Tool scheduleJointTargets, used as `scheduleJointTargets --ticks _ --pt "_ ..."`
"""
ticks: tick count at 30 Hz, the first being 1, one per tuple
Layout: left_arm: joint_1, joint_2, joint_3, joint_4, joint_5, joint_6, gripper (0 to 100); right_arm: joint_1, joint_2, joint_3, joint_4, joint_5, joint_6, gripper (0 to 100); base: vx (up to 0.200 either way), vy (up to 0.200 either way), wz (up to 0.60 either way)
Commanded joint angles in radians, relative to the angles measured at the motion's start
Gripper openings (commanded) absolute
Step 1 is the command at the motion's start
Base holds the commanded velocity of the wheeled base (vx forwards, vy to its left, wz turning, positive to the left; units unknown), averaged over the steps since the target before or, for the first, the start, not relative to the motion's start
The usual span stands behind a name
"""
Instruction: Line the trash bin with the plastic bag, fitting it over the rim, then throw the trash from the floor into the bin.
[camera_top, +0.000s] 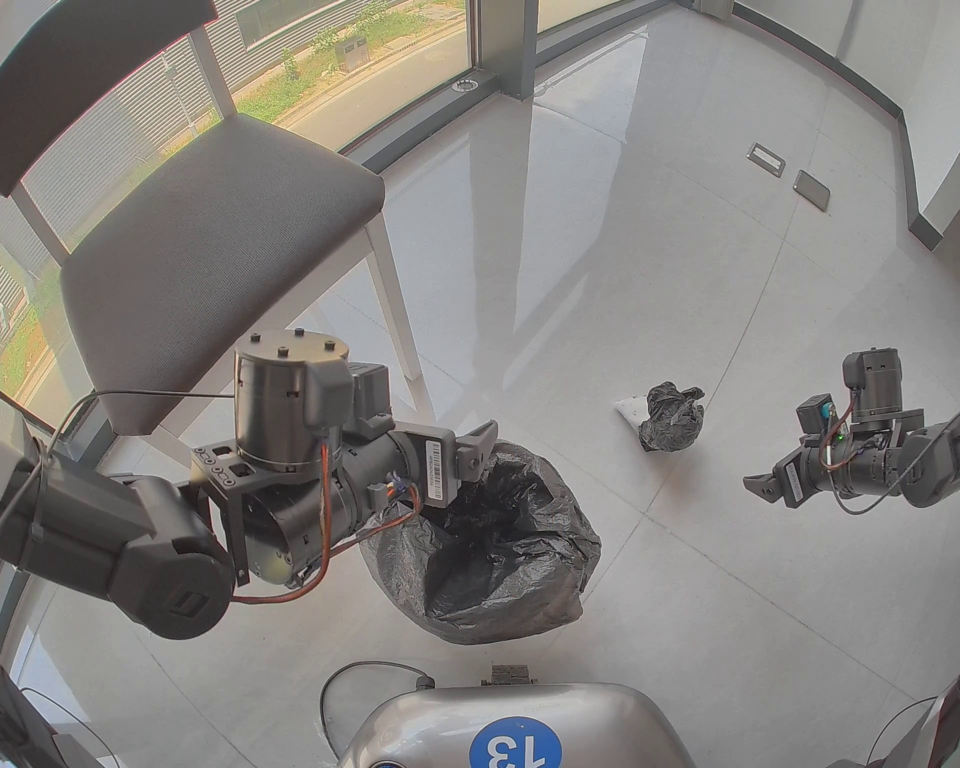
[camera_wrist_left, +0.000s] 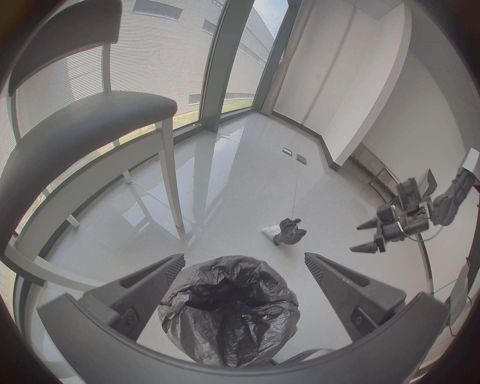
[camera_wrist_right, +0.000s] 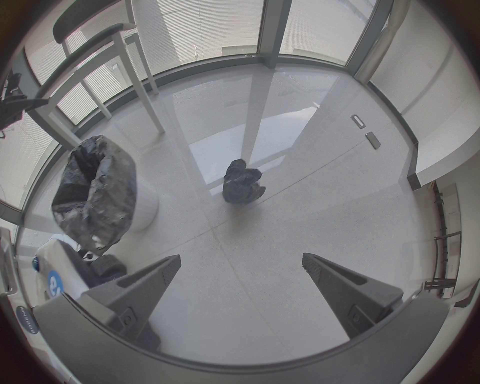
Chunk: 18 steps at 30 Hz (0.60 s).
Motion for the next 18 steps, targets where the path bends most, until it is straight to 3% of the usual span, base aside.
scheduleJointTargets --ticks 1,8,18 --pt "0.033 -0.005 0.003 -0.016 -0.024 0.023 100 -0.012 0.222 -0.042 -0.149 0.02 0.006 100 0.0 0.0 0.0" --pt "0.031 0.02 -0.052 -0.016 -0.017 0.023 100 -0.002 0.353 -0.174 -0.189 0.075 0.036 100 0.0 0.0 0.0" --pt "0.023 0.044 -0.1 -0.019 -0.01 0.019 100 0.022 0.458 -0.352 -0.189 0.083 0.04 100 0.0 0.0 0.0"
